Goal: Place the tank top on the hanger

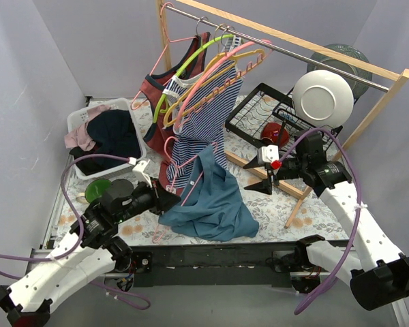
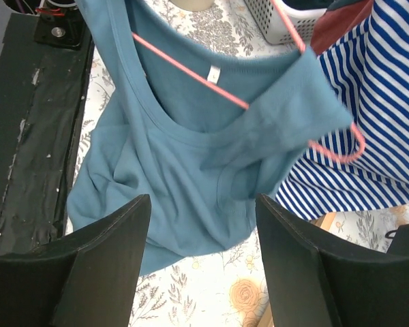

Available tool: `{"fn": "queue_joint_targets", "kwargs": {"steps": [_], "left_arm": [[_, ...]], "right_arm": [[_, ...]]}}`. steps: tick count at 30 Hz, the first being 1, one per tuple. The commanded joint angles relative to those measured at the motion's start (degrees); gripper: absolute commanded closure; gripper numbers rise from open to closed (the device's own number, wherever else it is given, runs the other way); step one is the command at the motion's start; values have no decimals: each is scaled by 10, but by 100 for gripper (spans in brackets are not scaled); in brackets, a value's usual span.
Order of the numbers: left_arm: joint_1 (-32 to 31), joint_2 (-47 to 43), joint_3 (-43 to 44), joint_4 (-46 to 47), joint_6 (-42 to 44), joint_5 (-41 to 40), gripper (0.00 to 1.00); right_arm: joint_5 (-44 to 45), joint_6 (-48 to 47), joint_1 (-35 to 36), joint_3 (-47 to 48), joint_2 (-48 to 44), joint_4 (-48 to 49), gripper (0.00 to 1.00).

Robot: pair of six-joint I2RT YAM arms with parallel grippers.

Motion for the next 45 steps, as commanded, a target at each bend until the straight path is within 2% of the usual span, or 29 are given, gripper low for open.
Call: {"fn": "queue_joint_targets", "kwargs": {"steps": [1,3,9,13,19,25,29,34,45], "left_arm": [[1,-35,22,-64,-58,-85,100],[1,-41,41,-92,-74,-126,100],[1,-82,80,-142,-74,-129,100],[1,-81,152,-219,-68,-173,100],[0,-45,247,-286,-22,-226,100],[0,29,397,-346,42,-247,100],[0,59,450,-359,81,-240,100],[0,93,465,-352,131,-238,100],[-2,136,500,-306,232,-342,100]], "right_arm": [[6,19,1,-7,-10,49,29],[7,24,1,-12,-10,60,29],[16,35,0,-22,-8,73,29],[17,36,1,-24,-8,77,29],[20,39,-1,-21,-3,80,29],[28,39,0,-23,-5,80,28],[28,39,-3,-25,-5,81,28],[28,39,-5,-26,-10,80,28],[26,40,-7,-30,-15,82,28]]}}
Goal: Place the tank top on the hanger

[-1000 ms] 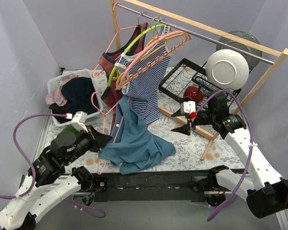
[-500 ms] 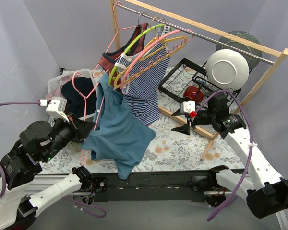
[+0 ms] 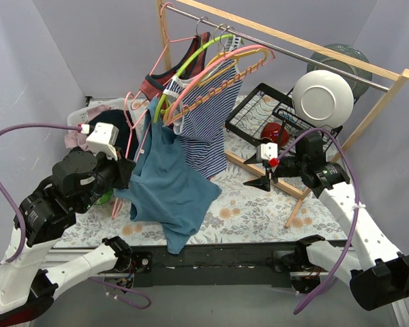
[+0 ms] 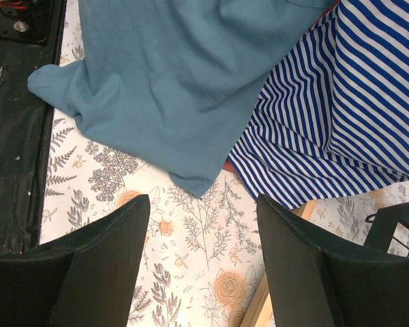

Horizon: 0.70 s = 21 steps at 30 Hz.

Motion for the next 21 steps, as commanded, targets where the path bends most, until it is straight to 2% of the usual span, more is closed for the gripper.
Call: {"fn": "queue_joint_targets", "kwargs": {"steps": [1,4,9,13,21], "left_arm": [[-3,1,44,59,64,-57,100],[-6,24,83,48,86,-80,100],[-20,56,199,19,109,-104,100],[-37,71,244,-1,117,-126,100],[-68,88,320,19,154,-176,100]], "right_arm": [[-9,5,-4,-8,-14,14,28],[-10,5,-4,-10,-16,14,28],[-15,8,-4,-13,-16,21,28],[-18,11,-5,-12,-15,23,28],[-22,14,-7,-13,-13,24,27]]}}
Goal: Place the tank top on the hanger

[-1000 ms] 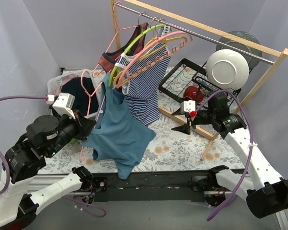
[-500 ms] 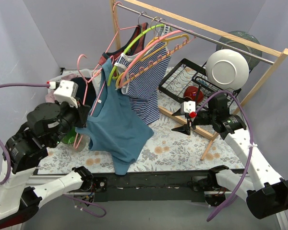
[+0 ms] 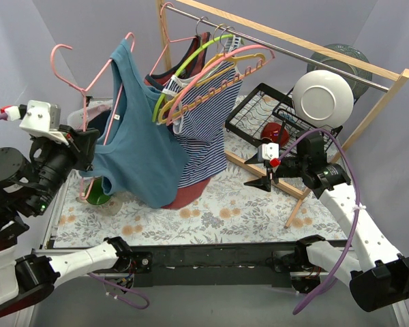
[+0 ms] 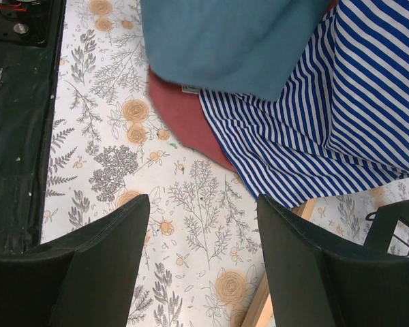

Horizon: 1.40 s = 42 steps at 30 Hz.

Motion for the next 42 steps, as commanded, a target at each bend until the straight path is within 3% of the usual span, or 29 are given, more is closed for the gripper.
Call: {"fn": "queue_joint_targets", "kwargs": {"steps": [1,6,17,24,42], "left_arm": [[-22,17,60,31,38,-53,100],[-37,18,63,31,45,-60,100],[-40,19,-18,35,8,8,100],[-41,27,-87,53,-8,-24,100],[-40,30,-175,147,55,-26,100]], "right_arm": [[-20,10,-4,-5,-5,20,28],[-25,15,-9,-5,-2,24,28],[-29,21,-16,-16,-7,30,27],[-32,22,-19,-22,-14,32,27],[-42,27,-24,-31,-22,40,27]]}}
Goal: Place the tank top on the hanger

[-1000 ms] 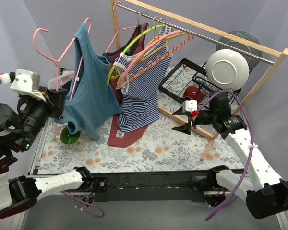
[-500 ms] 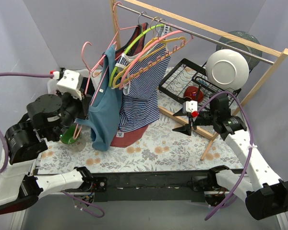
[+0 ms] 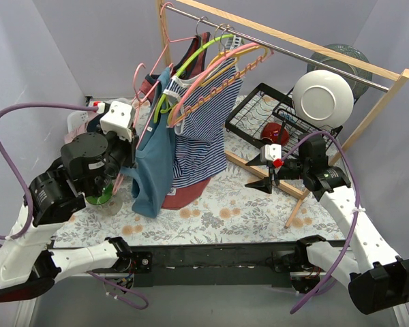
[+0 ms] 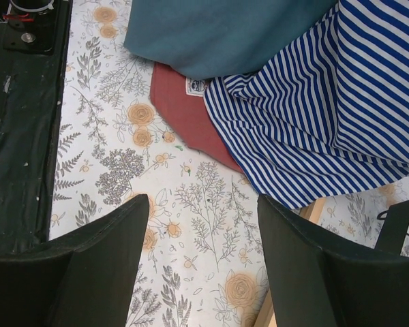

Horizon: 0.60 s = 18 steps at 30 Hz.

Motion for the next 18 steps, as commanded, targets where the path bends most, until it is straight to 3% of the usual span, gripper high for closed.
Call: {"fn": "queue_joint_targets", "kwargs": {"steps": [1,18], "left_arm": [[-2,6,-6,80,25,-3,100],[-1,15,-59,134,24,11,100]], "right_arm": [[-17,6,-4,-3,-11,16,27],[-32,12,-6,-19,-32,25,27]]}}
